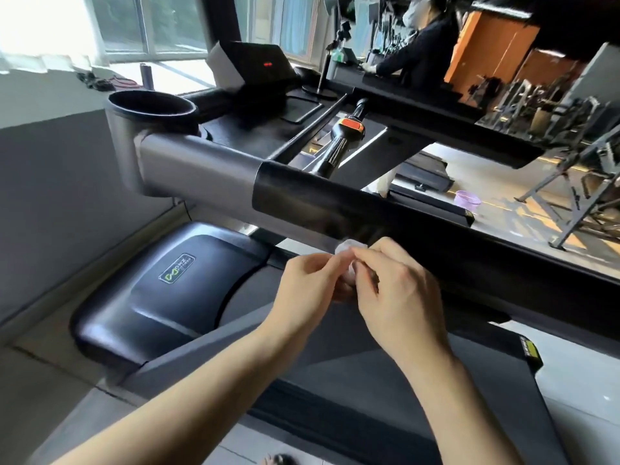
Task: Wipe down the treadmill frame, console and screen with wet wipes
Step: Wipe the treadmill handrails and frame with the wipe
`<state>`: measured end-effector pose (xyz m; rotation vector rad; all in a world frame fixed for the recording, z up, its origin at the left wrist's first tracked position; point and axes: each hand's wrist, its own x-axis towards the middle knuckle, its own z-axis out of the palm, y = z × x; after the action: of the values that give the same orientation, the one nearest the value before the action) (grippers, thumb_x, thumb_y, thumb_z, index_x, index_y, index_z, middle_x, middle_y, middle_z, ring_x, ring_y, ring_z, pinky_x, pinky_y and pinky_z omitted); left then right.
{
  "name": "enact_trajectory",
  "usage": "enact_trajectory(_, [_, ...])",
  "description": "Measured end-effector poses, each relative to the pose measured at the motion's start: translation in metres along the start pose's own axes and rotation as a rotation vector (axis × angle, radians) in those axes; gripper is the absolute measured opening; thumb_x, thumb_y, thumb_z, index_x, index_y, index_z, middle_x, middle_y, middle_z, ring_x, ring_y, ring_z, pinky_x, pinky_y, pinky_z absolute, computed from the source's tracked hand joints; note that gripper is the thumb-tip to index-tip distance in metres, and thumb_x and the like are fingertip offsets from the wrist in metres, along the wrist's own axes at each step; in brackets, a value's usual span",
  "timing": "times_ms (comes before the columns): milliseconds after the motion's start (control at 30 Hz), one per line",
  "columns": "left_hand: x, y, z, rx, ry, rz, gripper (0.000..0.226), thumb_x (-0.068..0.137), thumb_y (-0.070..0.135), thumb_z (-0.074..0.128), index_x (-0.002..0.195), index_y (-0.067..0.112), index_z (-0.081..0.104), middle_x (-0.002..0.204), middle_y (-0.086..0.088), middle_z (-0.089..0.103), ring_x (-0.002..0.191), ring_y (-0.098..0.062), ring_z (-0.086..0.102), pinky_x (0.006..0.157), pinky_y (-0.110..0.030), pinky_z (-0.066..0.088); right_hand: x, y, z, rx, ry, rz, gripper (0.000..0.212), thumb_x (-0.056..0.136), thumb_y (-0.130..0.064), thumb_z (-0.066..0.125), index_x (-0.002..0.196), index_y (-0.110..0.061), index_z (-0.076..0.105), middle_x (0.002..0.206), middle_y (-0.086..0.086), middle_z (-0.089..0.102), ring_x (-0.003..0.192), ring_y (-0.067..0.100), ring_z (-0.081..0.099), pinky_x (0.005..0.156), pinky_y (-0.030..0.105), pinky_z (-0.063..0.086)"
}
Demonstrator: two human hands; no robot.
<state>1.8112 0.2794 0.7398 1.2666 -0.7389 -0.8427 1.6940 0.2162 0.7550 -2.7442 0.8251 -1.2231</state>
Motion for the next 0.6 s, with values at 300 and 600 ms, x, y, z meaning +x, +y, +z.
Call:
enact_trajectory(300, [0.009,-0.023,0.025,0.079,0.119,0.032,0.028,0.096,0.028,0.07,0.079,0.006,0.074,0.068,-0.001,0.072,0.063,-0.008,0.063,0.069,-0.031,0.055,0.065,0.027,-0.024,-0.115,0.28,-0.001,0.02,0.098,-0.018,0.053,0.086,-0.012,0.067,0.08,0.0,0.061,0.074,0.022,0.054,0.064,0.029,0.033])
enact_trajectory(600, [0.019,-0.027,0.003,-0.208,0.347,0.058,0.016,0.084,-0.007,0.054,0.076,-0.009,0.067,0.071,-0.008,0.062,0.07,-0.013,0.051,0.068,-0.022,0.048,0.065,0.034,-0.005,-0.408,0.377,-0.07,0.031,0.102,-0.019,0.047,0.073,-0.021,0.038,0.07,0.007,0.053,0.068,0.033,0.054,0.061,0.039,0.03])
